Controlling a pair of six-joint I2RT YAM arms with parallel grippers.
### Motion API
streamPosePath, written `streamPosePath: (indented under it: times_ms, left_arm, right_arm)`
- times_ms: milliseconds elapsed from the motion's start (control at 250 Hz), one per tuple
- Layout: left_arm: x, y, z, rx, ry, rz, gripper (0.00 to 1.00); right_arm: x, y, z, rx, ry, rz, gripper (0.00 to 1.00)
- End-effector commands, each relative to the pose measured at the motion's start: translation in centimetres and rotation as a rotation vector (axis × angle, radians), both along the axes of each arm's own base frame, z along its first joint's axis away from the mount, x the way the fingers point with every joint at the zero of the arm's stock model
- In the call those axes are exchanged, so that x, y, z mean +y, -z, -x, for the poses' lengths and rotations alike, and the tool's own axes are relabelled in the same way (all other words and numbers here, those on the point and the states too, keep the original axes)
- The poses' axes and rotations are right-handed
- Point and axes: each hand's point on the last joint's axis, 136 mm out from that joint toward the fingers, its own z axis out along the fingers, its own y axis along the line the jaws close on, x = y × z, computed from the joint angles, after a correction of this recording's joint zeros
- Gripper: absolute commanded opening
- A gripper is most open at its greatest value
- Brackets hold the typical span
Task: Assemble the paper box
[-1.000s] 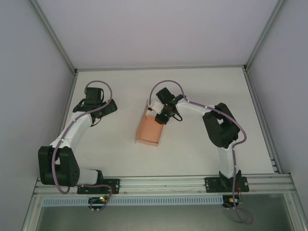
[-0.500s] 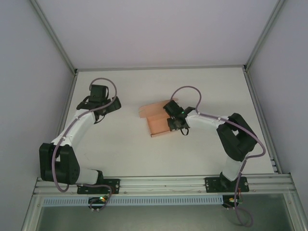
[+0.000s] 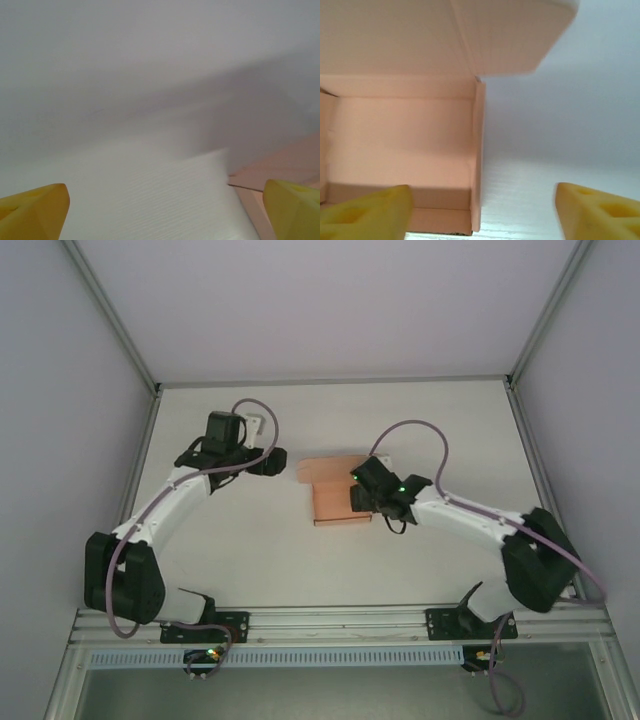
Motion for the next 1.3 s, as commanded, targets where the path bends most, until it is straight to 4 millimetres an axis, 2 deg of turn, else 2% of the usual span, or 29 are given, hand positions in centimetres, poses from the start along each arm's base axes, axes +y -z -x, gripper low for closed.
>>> streamPosePath:
  times_ms: [0,48,88,116,172,280,363,399,459,519,579,643,719,791,859,942,1022,1074,1142,1226,1298]
  left_arm:
    - [-4.0,-2.3,3.1,-0.125,0.386,0.018,1.0]
    - [-4.9,-2.3,4.0,-0.14,0.471,-0.023,1.0]
    - [-5.1,-1.9,4.2,-0.147,0.518,-0.059,1.0]
    - [-6.3,-1.8,4.9,-0.153,0.576,-0.076,1.0]
    - [-6.9,-1.5,5.0,-0.147,0.628,-0.098,1.0]
    - [-7.7,-0.8,4.4,-0.083,0.68,-0.121,0.99]
    - [-8.1,0.3,4.4,-0.032,0.739,-0.173,0.93]
    - [-8.2,1.0,4.5,-0.016,0.767,-0.203,0.88]
    - [-8.3,2.0,4.6,-0.001,0.804,-0.248,0.8]
    - [-8.2,2.8,4.6,0.019,0.824,-0.293,0.71]
    - [-8.1,3.5,4.3,0.034,0.834,-0.332,0.64]
    - [-8.1,3.8,3.6,0.038,0.821,-0.365,0.53]
    - [-8.0,3.9,2.8,0.044,0.785,-0.395,0.21]
    - [-8.2,3.7,3.0,0.031,0.796,-0.392,0.0]
    - [-8.3,3.8,2.9,0.0,0.794,-0.408,0.0]
    - [-8.3,3.7,2.7,-0.027,0.782,-0.42,0.0]
    - [-8.5,3.3,2.6,-0.041,0.768,-0.412,0.0]
    - [-8.5,3.0,2.2,-0.053,0.741,-0.412,0.0]
    - [-8.4,2.1,0.7,-0.082,0.646,-0.421,0.0]
    - [-8.2,0.9,-1.6,-0.116,0.477,-0.406,0.0]
    - [-7.9,0.1,-3.5,-0.128,0.298,-0.413,0.0]
  right_arm:
    - [0.0,-4.5,-1.3,-0.212,-0.25,0.101,1.0]
    - [0.0,-6.1,-1.9,-0.29,-0.329,0.119,1.0]
    - [0.5,-7.0,-1.9,-0.332,-0.467,0.127,1.0]
    - [0.8,-7.5,-1.9,-0.355,-0.55,0.126,1.0]
    - [1.4,-8.3,-1.7,-0.377,-0.696,0.105,1.0]
    - [2.0,-9.5,-2.5,-0.371,-0.863,0.097,1.0]
    - [1.9,-9.2,-3.3,-0.311,-0.953,0.117,0.98]
    - [1.9,-8.1,-3.8,-0.258,-0.989,0.125,0.96]
    - [1.9,-7.3,-4.6,-0.207,-1.017,0.137,0.85]
    - [1.9,-6.1,-4.8,-0.146,-1.063,0.143,0.81]
    - [1.7,-5.0,-5.2,-0.095,-1.089,0.16,0.71]
    - [1.4,-4.0,-5.7,-0.048,-1.09,0.178,0.68]
    - [0.8,-3.2,-6.2,-0.001,-1.076,0.198,0.56]
    - [0.4,-2.5,-6.2,0.034,-1.078,0.207,0.42]
    - [0.2,-2.2,-6.1,0.059,-1.075,0.211,0.35]
    - [-0.1,-1.9,-5.9,0.09,-1.065,0.212,0.2]
    - [-0.1,-2.4,-5.8,0.095,-1.046,0.197,0.07]
    - [0.2,-3.0,-6.0,0.079,-1.018,0.18,0.04]
    - [0.1,-4.1,-6.7,0.043,-0.939,0.166,0.0]
    - [-0.1,-5.8,-8.0,-0.002,-0.773,0.118,0.0]
    - [0.0,-7.1,-8.8,-0.002,-0.598,0.01,0.0]
